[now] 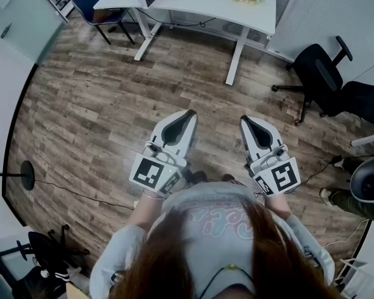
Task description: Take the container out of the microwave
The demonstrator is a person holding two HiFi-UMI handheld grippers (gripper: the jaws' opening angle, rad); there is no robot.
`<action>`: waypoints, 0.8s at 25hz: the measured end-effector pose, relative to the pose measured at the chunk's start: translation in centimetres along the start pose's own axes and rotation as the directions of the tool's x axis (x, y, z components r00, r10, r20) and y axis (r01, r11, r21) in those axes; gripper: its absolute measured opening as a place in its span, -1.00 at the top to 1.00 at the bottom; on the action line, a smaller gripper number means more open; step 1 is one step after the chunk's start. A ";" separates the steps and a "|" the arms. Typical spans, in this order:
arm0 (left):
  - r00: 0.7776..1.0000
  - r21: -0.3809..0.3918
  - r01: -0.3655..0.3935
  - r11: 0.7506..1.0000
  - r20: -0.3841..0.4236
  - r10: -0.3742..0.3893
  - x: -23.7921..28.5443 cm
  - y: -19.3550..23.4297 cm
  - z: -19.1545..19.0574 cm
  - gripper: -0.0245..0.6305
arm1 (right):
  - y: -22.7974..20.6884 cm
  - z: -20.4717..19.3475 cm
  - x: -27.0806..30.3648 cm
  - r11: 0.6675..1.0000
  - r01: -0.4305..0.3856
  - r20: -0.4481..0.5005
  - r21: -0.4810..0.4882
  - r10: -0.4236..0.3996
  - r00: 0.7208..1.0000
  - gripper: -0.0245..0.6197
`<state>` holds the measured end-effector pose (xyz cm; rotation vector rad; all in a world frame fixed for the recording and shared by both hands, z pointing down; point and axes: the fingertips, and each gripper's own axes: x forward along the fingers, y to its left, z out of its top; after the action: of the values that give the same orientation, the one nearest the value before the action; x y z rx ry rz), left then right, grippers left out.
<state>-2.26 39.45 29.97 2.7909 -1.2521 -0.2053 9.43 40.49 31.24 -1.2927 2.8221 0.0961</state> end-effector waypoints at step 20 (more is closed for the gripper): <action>1.000 0.005 -0.010 1.000 0.020 0.010 -0.2 0.2 0.6 0.85 | 0.7 1.1 0.5 0.999 -0.046 0.062 0.009 0.045 0.997 0.91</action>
<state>-2.62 39.51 29.44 2.7932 -1.2724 -0.2303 8.56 40.69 30.17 -1.2025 2.7966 0.1196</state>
